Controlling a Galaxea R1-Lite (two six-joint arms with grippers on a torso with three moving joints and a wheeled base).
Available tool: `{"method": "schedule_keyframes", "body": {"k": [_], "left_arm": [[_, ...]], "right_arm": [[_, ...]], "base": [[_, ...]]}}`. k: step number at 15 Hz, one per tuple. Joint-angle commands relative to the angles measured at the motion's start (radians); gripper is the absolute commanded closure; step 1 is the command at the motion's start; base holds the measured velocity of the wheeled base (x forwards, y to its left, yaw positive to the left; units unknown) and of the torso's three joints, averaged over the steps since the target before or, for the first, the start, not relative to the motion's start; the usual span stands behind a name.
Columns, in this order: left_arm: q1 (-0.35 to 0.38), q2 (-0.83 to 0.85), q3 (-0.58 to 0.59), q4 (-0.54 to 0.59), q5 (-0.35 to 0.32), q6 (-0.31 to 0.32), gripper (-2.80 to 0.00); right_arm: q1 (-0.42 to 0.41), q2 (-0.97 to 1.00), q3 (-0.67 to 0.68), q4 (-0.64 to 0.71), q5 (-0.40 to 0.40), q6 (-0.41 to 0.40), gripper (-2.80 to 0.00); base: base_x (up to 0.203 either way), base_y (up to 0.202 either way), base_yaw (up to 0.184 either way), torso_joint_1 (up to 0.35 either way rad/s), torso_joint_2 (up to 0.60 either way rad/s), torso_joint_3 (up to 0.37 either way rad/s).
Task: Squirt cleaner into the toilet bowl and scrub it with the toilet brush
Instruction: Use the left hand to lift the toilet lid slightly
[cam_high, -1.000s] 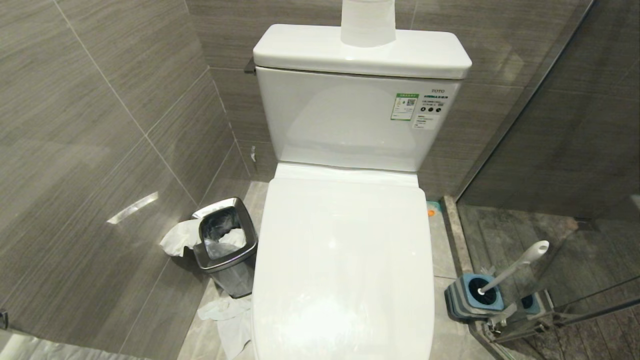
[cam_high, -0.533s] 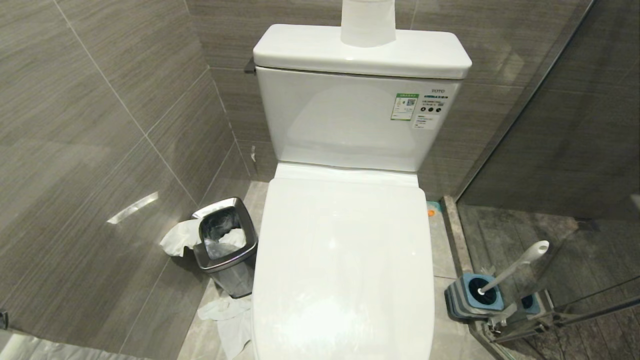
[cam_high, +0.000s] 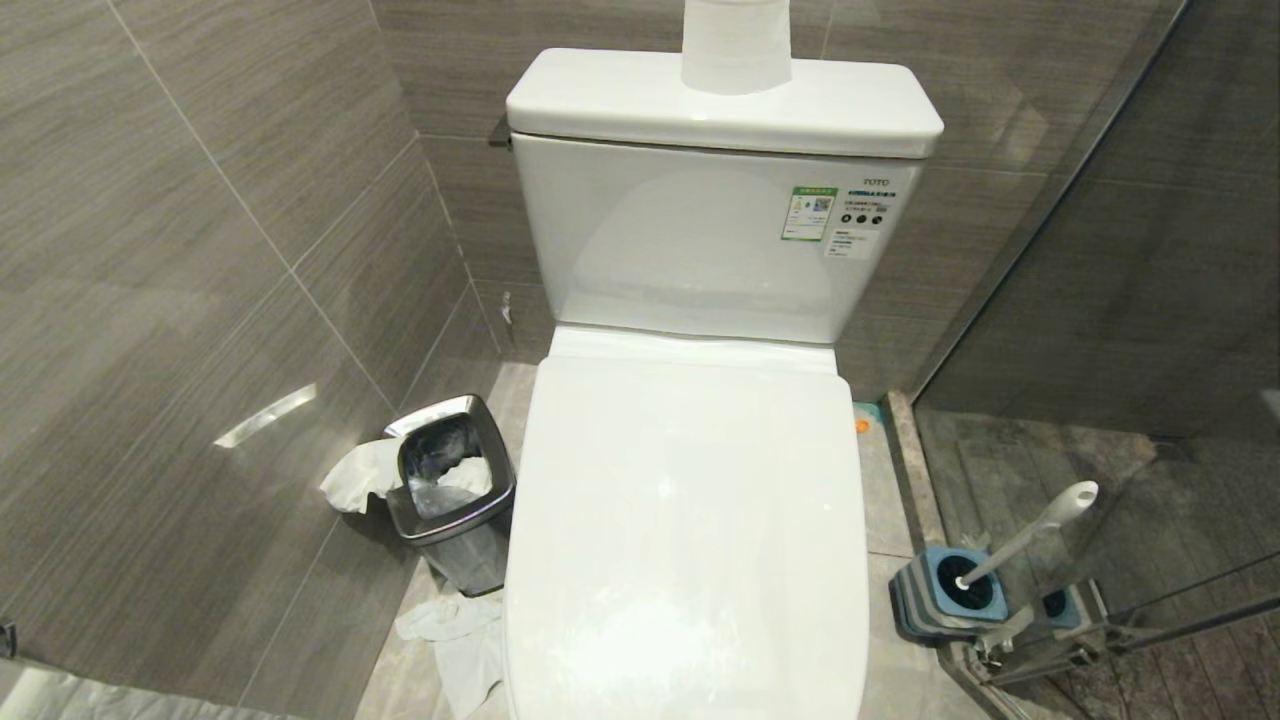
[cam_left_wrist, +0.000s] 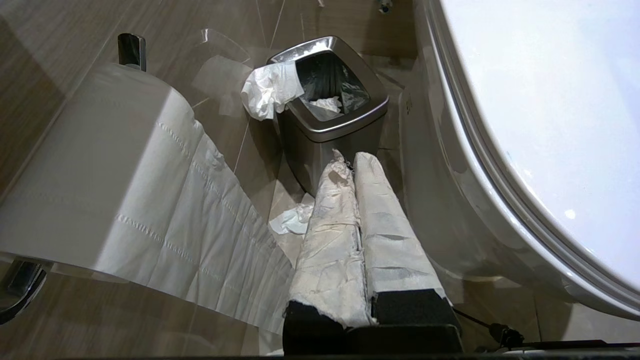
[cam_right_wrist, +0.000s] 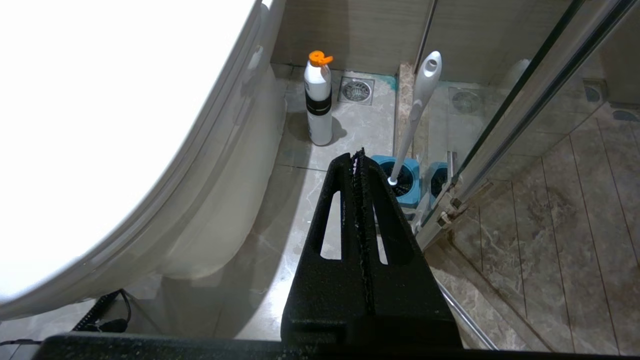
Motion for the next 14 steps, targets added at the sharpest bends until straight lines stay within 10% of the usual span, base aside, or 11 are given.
{"method": "schedule_keyframes", "body": {"k": [1,14], "left_arm": [[0.0,0.0,0.002,0.0,0.0,0.0,0.0],[0.0,0.0,0.0,0.005,0.0,0.003,0.0]], "right_arm": [[0.0,0.0,-0.001,0.0,0.0,0.001,0.0],[0.0,0.0,0.0,0.0,0.0,0.001,0.0]], "base": [[0.0,0.0,0.0,0.0,0.0,0.0],[0.0,0.0,0.0,0.0,0.0,0.0]]}}
